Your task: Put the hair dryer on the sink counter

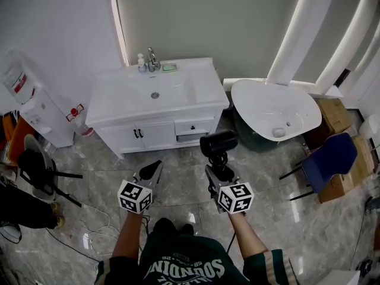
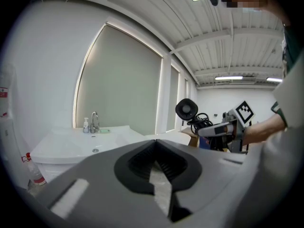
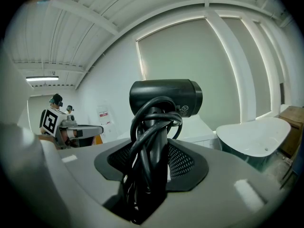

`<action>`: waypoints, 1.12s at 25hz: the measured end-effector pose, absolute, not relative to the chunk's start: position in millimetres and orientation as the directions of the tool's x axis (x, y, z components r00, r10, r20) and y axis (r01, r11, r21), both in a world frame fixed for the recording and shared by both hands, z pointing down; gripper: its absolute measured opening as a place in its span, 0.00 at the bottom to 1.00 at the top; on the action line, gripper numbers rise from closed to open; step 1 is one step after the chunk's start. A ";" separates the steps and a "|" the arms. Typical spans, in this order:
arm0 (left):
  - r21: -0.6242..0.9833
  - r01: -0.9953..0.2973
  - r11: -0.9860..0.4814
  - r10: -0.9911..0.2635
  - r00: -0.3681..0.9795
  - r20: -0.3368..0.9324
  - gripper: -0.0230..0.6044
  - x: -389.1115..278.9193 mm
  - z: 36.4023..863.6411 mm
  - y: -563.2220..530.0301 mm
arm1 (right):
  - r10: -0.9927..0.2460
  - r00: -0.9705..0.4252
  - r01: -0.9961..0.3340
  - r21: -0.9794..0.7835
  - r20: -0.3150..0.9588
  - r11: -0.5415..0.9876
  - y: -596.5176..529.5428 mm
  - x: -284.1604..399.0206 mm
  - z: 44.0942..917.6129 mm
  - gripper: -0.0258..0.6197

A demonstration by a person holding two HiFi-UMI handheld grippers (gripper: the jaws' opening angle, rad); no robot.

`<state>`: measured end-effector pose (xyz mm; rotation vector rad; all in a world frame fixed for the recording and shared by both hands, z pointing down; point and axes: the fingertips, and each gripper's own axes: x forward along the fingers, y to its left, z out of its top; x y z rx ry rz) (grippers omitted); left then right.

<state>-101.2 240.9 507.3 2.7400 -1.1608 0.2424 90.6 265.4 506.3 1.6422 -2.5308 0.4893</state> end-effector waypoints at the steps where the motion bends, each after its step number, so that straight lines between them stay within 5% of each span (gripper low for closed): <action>1: 0.081 -0.723 -0.687 -0.697 0.686 0.211 0.12 -98.7 508.8 240.8 | -0.873 -0.422 -0.901 -0.222 0.244 0.374 265.3 92.6 508.6 0.34; 15: 0.091 -0.700 -0.708 -0.674 0.709 0.206 0.12 -69.9 521.4 157.5 | -0.876 -0.407 -0.908 -0.220 0.260 0.356 195.1 112.3 528.8 0.34; 28: 0.112 -0.637 -0.763 -0.599 0.761 0.249 0.12 -62.4 539.0 -74.8 | -0.878 -0.365 -0.925 -0.227 0.311 0.304 -17.3 105.8 549.6 0.34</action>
